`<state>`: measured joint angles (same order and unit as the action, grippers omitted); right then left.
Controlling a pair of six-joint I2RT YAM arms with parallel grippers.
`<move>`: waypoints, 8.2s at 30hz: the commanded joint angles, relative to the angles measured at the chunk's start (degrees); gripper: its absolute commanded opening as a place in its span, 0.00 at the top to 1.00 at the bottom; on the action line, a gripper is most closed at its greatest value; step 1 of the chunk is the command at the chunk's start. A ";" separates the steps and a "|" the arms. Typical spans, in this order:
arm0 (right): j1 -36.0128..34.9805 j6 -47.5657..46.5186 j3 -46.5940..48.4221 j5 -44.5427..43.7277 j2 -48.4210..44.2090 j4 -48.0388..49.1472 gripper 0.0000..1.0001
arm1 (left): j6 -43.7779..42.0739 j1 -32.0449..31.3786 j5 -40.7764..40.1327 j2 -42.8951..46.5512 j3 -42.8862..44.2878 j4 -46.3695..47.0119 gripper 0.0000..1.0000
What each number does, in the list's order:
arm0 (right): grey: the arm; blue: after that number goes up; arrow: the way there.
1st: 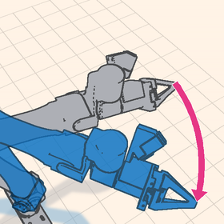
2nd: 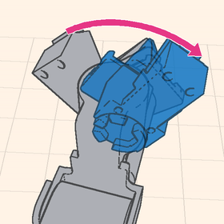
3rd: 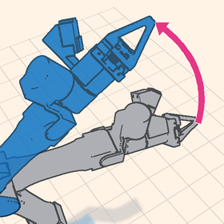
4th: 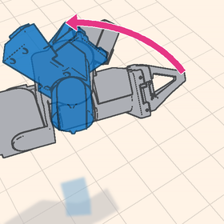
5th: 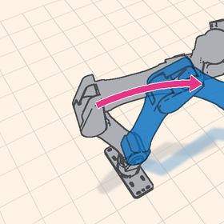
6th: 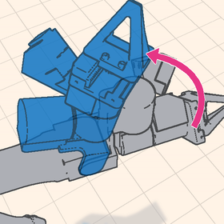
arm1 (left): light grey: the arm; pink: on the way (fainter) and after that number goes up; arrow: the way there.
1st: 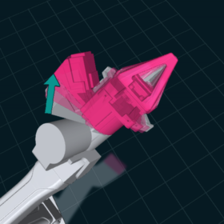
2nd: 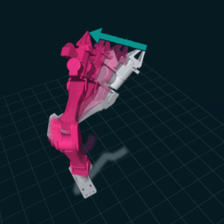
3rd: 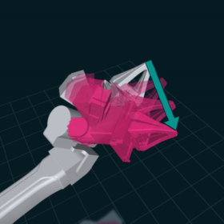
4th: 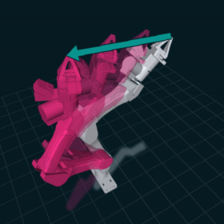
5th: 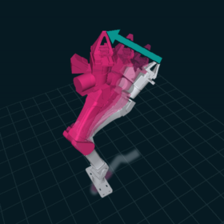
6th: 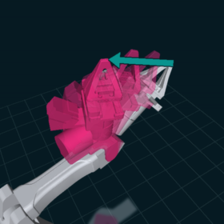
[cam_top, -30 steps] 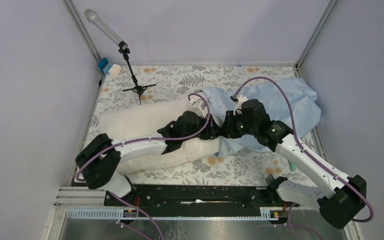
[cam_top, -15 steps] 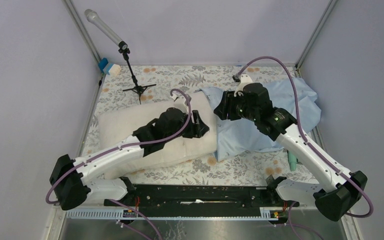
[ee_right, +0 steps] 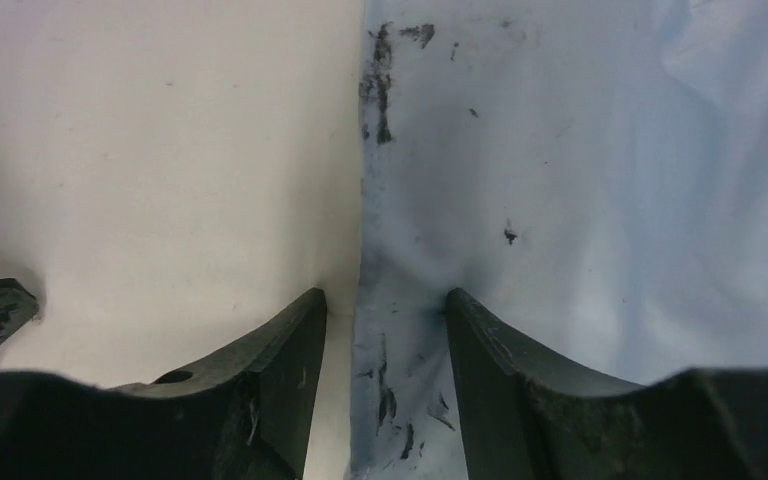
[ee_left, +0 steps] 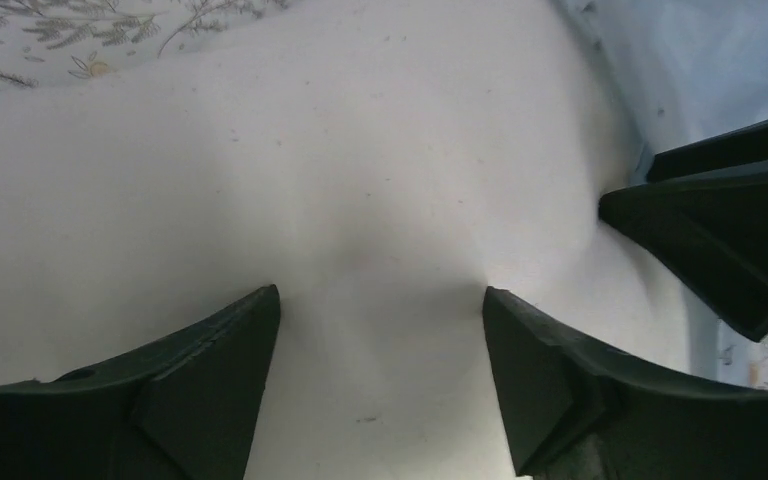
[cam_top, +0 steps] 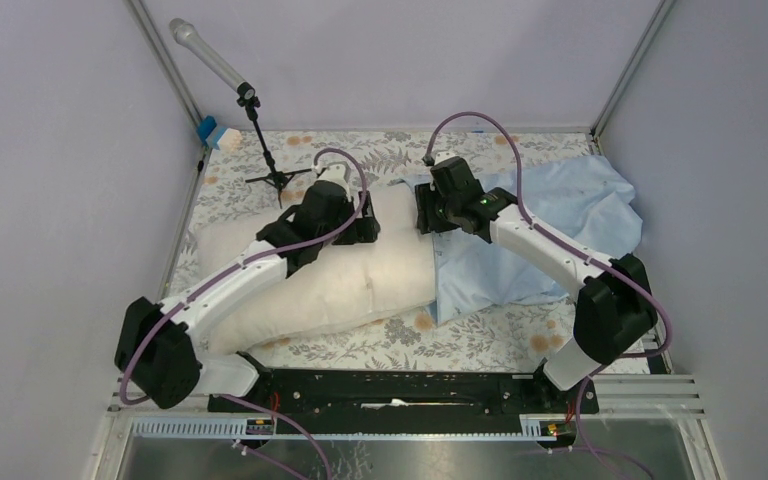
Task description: Put the pillow into the pillowcase
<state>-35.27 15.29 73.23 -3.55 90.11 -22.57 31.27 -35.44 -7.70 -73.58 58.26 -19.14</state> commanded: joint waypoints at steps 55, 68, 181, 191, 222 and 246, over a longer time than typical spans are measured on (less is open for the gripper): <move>-9.91 11.10 -6.31 -5.17 -23.91 -4.50 0.00 | -6.33 -17.71 2.53 8.18 3.95 -25.25 0.01; -9.91 12.84 -11.60 -9.45 -30.61 -8.33 0.00 | 0.09 -16.01 -5.90 -7.88 6.05 -4.17 1.00; -5.16 -0.27 21.57 -33.32 16.38 -10.61 0.41 | 22.52 -9.41 11.85 -15.73 -29.51 47.25 1.00; -5.97 -2.92 34.68 -33.28 24.75 -16.14 1.00 | 24.30 -11.54 11.15 -16.73 -33.15 51.27 1.00; -9.82 7.57 17.74 -8.58 -3.09 -4.21 0.24 | 17.18 -13.05 7.91 -5.34 -19.82 32.91 0.79; -28.99 22.41 -16.68 -24.69 -29.24 -7.78 0.00 | 18.24 -18.12 -15.39 25.23 -17.58 -17.73 0.01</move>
<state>-60.45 32.67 59.44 -21.39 61.43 -30.55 46.57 -53.06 -14.31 -45.25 43.05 -30.44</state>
